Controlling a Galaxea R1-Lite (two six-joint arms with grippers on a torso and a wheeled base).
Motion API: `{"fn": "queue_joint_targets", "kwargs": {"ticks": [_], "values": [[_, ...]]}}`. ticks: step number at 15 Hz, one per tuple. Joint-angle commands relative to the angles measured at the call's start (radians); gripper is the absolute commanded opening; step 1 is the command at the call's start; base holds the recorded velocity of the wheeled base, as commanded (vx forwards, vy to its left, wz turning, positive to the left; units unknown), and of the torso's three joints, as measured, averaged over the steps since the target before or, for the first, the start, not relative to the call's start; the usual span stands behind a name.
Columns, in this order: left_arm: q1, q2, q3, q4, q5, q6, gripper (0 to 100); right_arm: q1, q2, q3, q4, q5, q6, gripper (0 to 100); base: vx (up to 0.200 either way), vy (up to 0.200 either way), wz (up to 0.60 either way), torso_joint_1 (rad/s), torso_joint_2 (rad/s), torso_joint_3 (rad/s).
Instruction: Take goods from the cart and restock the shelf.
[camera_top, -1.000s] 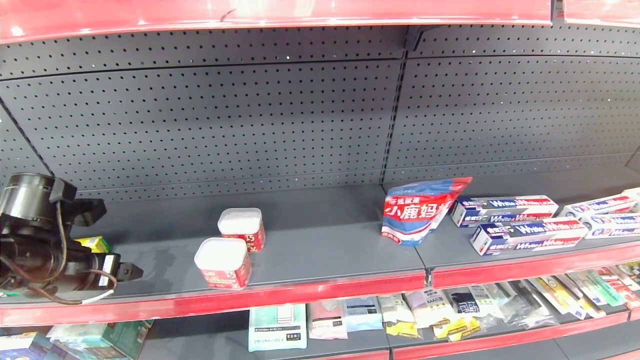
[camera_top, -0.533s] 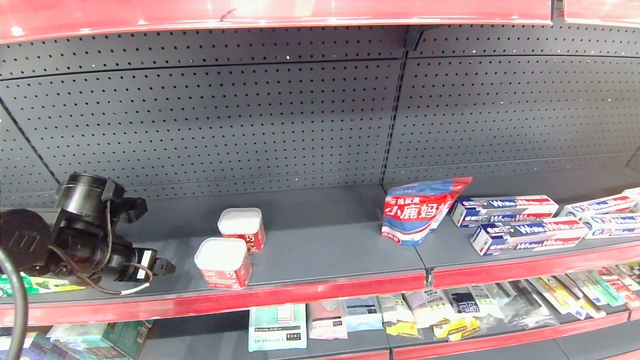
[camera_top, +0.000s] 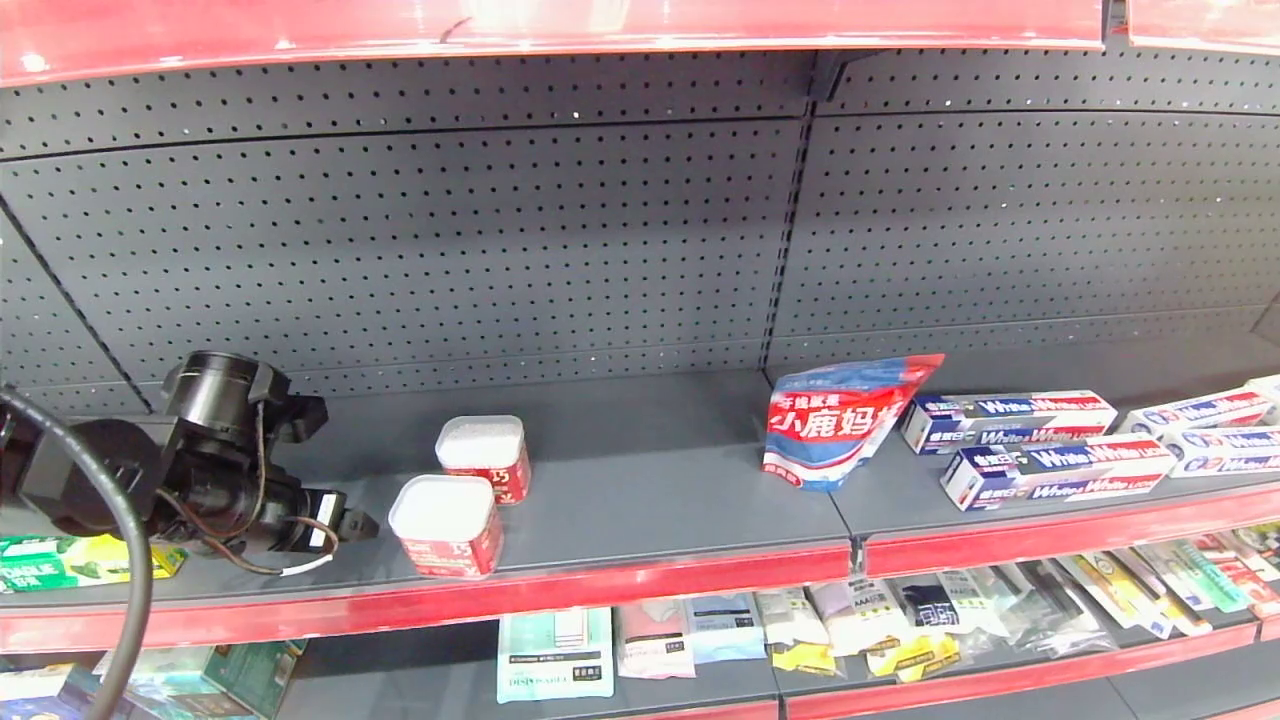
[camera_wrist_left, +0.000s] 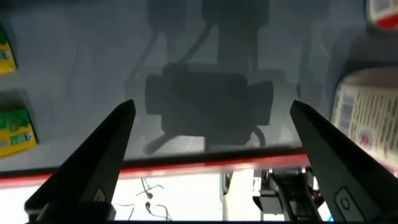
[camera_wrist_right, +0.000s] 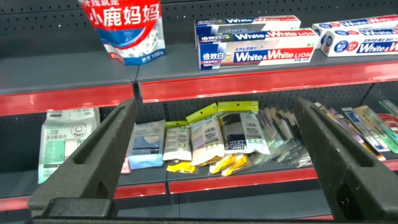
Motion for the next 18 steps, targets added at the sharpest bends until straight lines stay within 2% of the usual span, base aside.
{"fn": "queue_joint_targets", "kwargs": {"ticks": [1, 3, 8, 18], "values": [[-0.001, 0.023, -0.02, -0.01, 0.001, -0.003, 100, 0.0, 0.001, 0.0, 0.0, 0.0, 0.0, 100, 0.0, 0.0, 0.0, 0.0, 0.0, 0.0], [-0.001, 0.041, -0.053, -0.024, 0.001, -0.026, 100, 0.0, 0.0, 0.0, 0.0, 0.0, 0.0, 100, 0.0, 0.0, 0.0, 0.0, 0.0, 0.0], [-0.012, 0.061, -0.059, -0.024, -0.043, -0.027, 100, 0.002, 0.001, 0.0, 0.0, 0.0, 0.0, 100, 0.0, 0.0, 0.0, 0.0, 0.0, 0.0], [-0.066, 0.07, -0.068, -0.024, -0.045, -0.026, 100, 0.0, 0.001, 0.0, 0.0, 0.0, 0.0, 100, 0.0, 0.0, 0.0, 0.0, 0.0, 0.0]]}}
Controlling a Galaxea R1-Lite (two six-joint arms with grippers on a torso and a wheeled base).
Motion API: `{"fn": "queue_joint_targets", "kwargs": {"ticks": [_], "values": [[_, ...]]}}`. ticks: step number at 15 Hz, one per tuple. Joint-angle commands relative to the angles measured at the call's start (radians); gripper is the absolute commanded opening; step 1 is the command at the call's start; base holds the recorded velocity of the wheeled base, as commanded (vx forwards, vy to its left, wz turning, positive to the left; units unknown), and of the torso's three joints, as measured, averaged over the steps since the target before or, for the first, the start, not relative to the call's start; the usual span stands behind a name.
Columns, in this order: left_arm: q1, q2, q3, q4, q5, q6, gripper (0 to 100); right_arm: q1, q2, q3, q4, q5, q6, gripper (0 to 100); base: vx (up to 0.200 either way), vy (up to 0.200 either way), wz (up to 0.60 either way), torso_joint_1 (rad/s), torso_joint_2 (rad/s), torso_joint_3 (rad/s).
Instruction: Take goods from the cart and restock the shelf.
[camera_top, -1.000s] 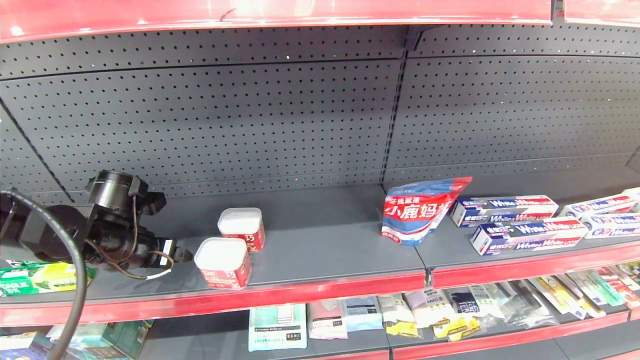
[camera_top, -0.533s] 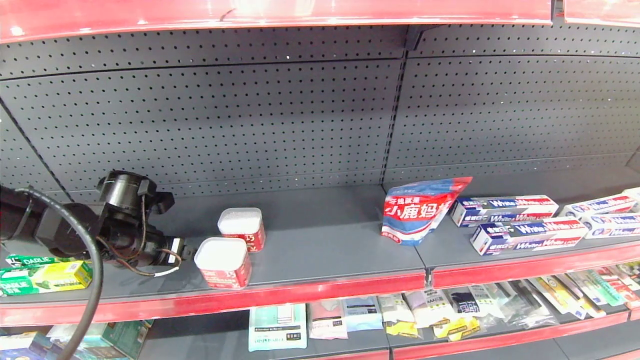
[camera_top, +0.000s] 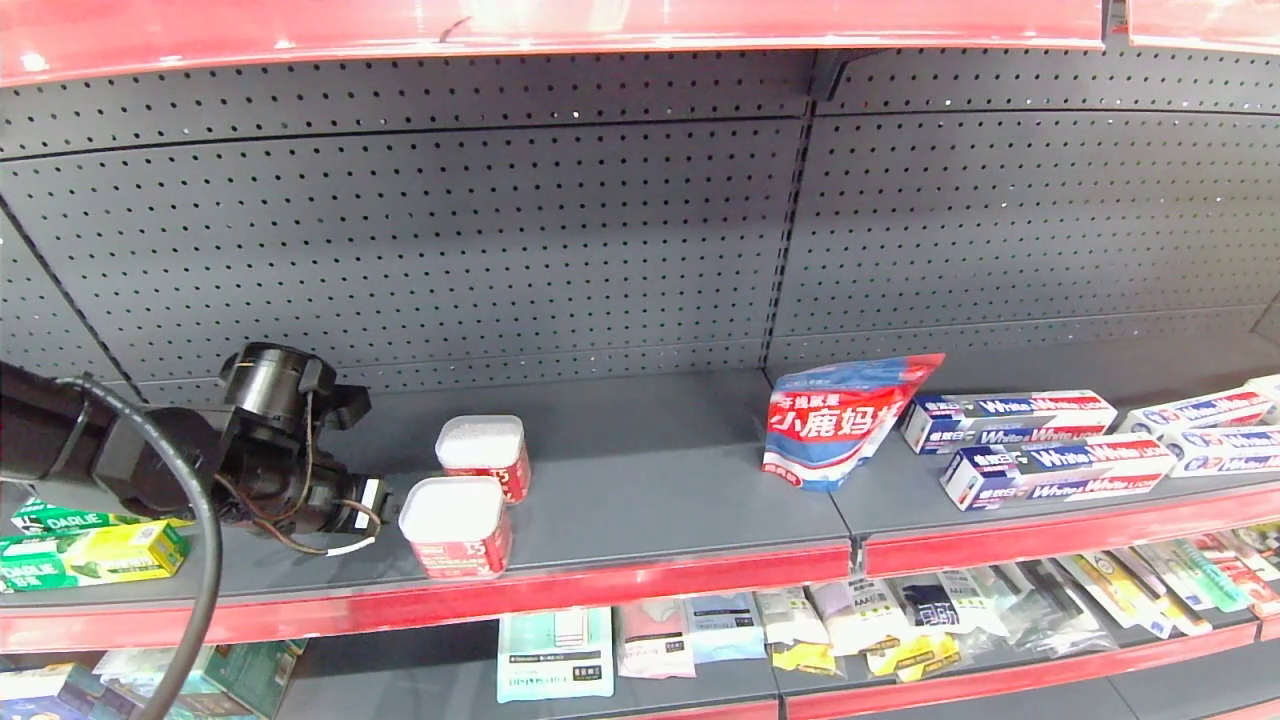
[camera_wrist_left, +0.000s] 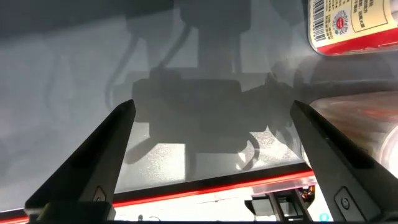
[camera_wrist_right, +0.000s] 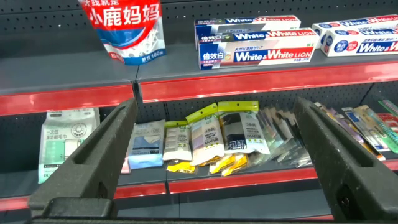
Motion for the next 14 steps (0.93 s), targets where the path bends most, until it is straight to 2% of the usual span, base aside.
{"fn": "queue_joint_targets", "kwargs": {"ticks": [1, 14], "values": [[-0.003, -0.004, 0.0, 0.0, 0.001, 0.0, 100, 0.0, 0.0, 0.0, 0.0, 0.0, 0.0, 100, 0.0, 0.0, 0.0, 0.0, 0.0, 0.0], [-0.003, -0.009, 0.001, 0.003, 0.001, 0.0, 100, 0.0, 0.001, 0.0, 0.0, 0.0, 0.0, 100, 0.0, 0.0, 0.0, 0.0, 0.0, 0.0]]}}
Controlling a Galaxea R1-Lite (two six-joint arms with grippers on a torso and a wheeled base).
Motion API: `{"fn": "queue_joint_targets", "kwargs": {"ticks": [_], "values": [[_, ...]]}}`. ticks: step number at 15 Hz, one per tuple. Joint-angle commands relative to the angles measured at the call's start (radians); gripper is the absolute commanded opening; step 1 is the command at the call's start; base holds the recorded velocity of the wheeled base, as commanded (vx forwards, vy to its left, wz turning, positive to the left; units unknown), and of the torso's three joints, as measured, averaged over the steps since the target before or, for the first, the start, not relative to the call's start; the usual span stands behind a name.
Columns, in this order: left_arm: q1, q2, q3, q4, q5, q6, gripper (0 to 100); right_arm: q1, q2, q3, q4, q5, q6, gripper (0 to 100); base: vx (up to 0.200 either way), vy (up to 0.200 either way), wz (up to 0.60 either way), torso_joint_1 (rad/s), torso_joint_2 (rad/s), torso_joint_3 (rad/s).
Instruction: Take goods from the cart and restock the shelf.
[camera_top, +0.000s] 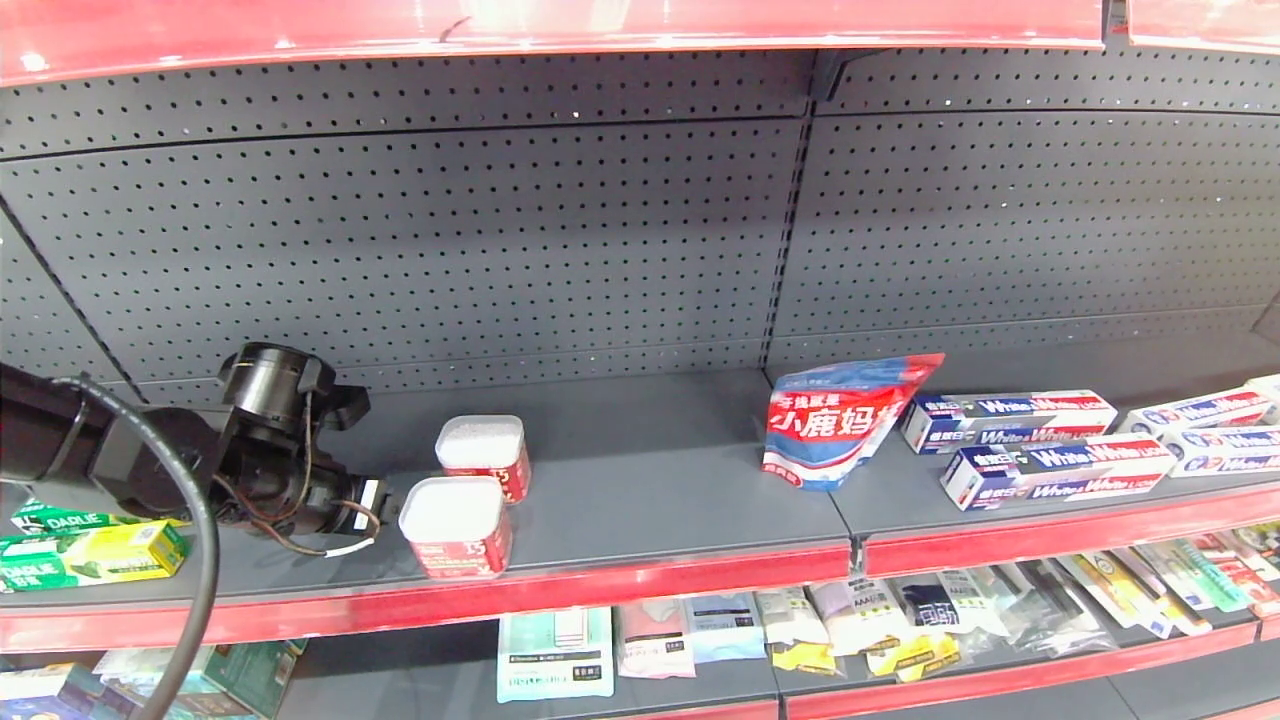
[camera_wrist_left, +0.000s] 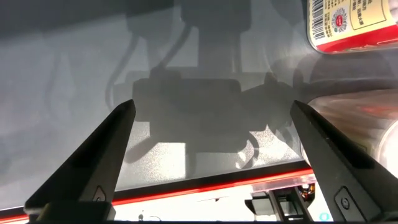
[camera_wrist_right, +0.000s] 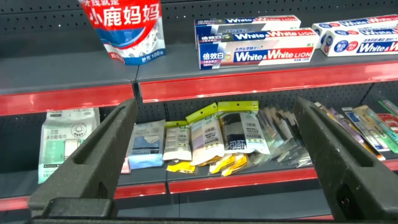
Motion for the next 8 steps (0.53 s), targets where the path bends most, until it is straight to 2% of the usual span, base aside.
{"fn": "queue_joint_targets", "kwargs": {"ticks": [1, 8], "values": [[0.0, -0.004, -0.001, -0.001, 0.001, 0.0, 100, 0.001, 0.001, 0.0, 0.0, 0.0, 0.0, 100, 0.0, 0.0, 0.0, 0.0, 0.0, 0.0], [0.0, -0.007, 0.001, -0.001, 0.0, 0.0, 100, 0.001, 0.001, 0.0, 0.0, 0.0, 0.0, 100, 0.0, 0.0, 0.0, 0.0, 0.0, 0.0]]}}
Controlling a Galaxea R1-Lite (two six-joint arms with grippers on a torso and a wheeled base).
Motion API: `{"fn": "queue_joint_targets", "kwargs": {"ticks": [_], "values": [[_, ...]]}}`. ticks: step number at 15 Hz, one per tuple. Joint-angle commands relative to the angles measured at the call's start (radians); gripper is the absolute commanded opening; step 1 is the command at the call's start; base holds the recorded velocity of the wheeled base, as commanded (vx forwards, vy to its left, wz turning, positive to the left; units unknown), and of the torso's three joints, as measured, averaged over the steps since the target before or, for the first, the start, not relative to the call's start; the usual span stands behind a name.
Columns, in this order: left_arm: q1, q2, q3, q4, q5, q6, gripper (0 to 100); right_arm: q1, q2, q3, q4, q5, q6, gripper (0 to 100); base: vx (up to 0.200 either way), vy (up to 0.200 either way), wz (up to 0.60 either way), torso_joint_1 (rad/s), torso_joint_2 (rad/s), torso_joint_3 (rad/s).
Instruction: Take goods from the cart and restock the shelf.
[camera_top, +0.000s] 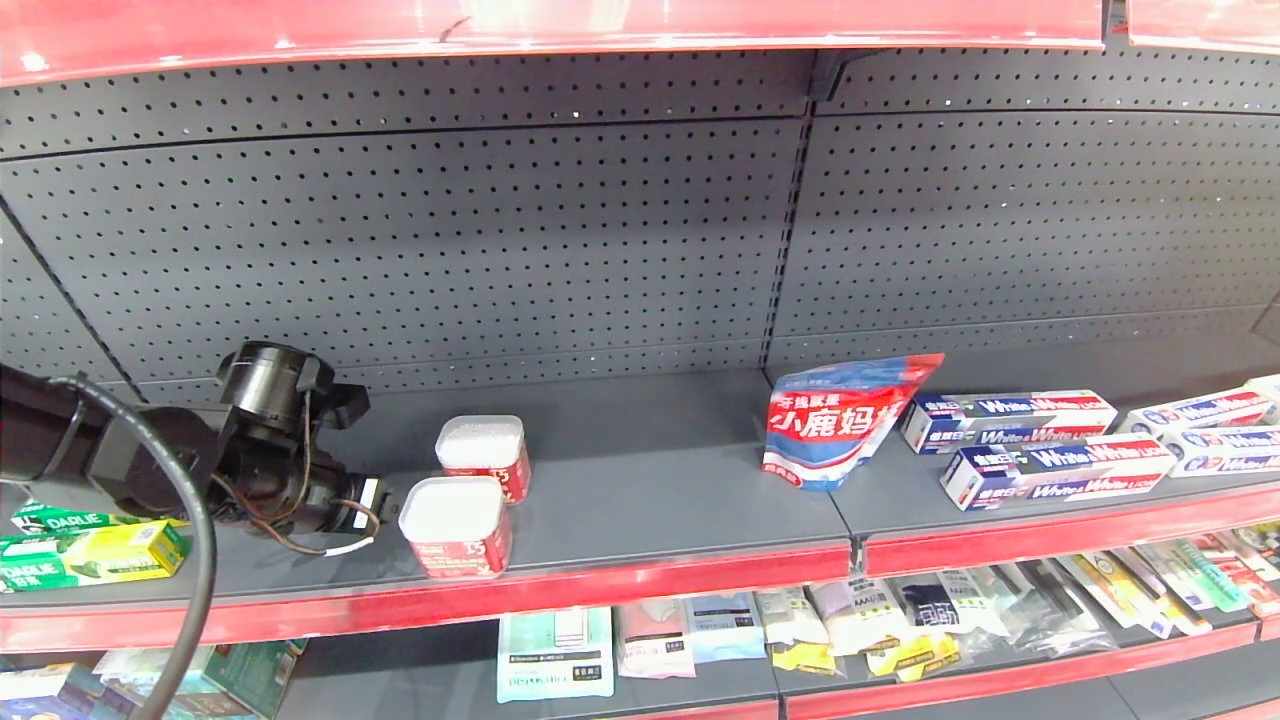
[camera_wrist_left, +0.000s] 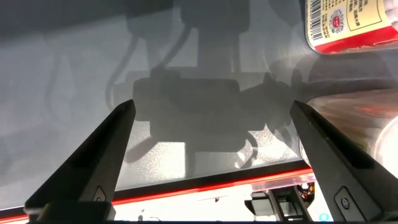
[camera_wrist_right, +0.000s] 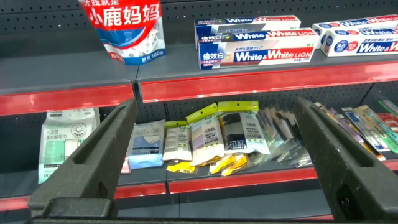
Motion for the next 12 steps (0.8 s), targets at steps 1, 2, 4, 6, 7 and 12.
{"fn": "queue_joint_targets", "kwargs": {"ticks": [1, 2, 4, 6, 7, 12], "values": [[-0.002, -0.003, -0.001, -0.001, 0.0, 0.0, 100, 0.0, 0.0, 0.0, 0.0, 0.0, 0.0, 100, 0.0, 0.0, 0.0, 0.0, 0.0, 0.0], [-0.001, -0.003, -0.001, -0.002, 0.0, 0.0, 100, 0.0, 0.0, 0.0, 0.0, 0.0, 0.0, 100, 0.0, 0.0, 0.0, 0.0, 0.0, 0.0], [-0.001, -0.002, -0.001, -0.002, 0.0, 0.0, 100, 0.0, 0.0, 0.0, 0.0, 0.0, 0.0, 100, 0.0, 0.0, 0.0, 0.0, 0.0, 0.0], [-0.002, 0.0, -0.001, -0.002, 0.0, 0.0, 100, 0.0, 0.0, 0.0, 0.0, 0.0, 0.0, 100, 0.0, 0.0, 0.0, 0.0, 0.0, 0.0], [-0.007, 0.0, -0.003, -0.002, 0.0, 0.0, 100, 0.0, 0.0, 0.0, 0.0, 0.0, 0.0, 100, 0.0, 0.0, 0.0, 0.0, 0.0, 0.0], [-0.021, 0.003, -0.003, -0.002, 0.0, 0.0, 100, 0.0, 0.001, 0.0, 0.0, 0.0, 0.0, 100, 0.0, 0.0, 0.0, 0.0, 0.0, 0.0]]}}
